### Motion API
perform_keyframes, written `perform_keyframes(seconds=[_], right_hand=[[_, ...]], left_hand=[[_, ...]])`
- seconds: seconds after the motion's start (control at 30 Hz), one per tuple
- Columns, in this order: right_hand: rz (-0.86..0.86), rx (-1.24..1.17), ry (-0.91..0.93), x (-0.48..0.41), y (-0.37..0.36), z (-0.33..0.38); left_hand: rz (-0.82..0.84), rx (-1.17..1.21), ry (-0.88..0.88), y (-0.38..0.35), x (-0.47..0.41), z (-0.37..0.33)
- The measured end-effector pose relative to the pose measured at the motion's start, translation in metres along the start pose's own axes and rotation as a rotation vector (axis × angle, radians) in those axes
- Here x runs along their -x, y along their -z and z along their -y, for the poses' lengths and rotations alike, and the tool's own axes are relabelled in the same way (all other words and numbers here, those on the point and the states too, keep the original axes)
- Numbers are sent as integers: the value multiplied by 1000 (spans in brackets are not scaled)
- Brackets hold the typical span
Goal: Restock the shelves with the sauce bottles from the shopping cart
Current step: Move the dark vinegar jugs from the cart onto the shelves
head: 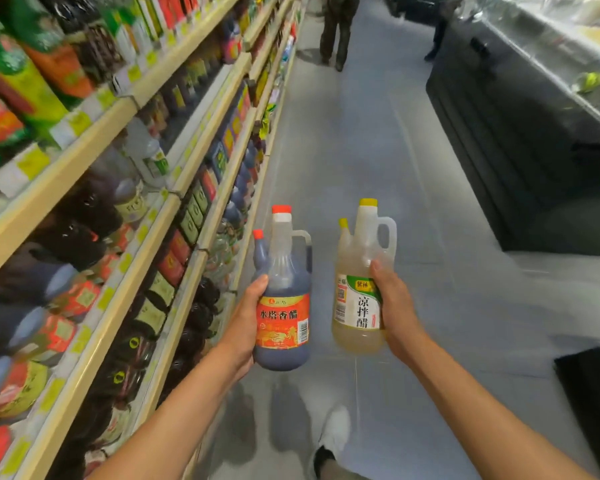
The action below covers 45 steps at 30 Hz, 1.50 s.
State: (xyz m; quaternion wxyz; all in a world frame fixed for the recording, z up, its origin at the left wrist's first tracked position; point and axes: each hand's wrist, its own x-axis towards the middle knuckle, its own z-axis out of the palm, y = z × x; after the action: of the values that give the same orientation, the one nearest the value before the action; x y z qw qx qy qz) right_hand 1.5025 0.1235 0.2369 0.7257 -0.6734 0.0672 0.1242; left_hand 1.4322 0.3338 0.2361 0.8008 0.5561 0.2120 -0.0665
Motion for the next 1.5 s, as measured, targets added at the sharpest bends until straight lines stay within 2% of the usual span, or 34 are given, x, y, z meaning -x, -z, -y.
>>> perform_keyframes(seconds=[0.23,0.53,0.8,1.0,1.2,1.37,1.5], right_hand=[[25,57,13,-130,21,38],[-7,124,14,-289,6,85],[-94,113,1,-414,-23,122],[-110,134,-8,-509,-35,147],[-42,168,-10,-611,-42,175],[90,222,15,-690,-67,200],[205,258,5,-744,-106,210]], left_hand=[[-60,32,0,-39,-118,-40],[-88,33,-17,-50,-274,-103],[12,-6,31,-49,-414,-168],[5,41,53,-67,-510,-209],[-119,26,27,-80,-589,-245],[-308,77,-2,-62,-642,-264],[-305,129,-16,-45,-663,-296]])
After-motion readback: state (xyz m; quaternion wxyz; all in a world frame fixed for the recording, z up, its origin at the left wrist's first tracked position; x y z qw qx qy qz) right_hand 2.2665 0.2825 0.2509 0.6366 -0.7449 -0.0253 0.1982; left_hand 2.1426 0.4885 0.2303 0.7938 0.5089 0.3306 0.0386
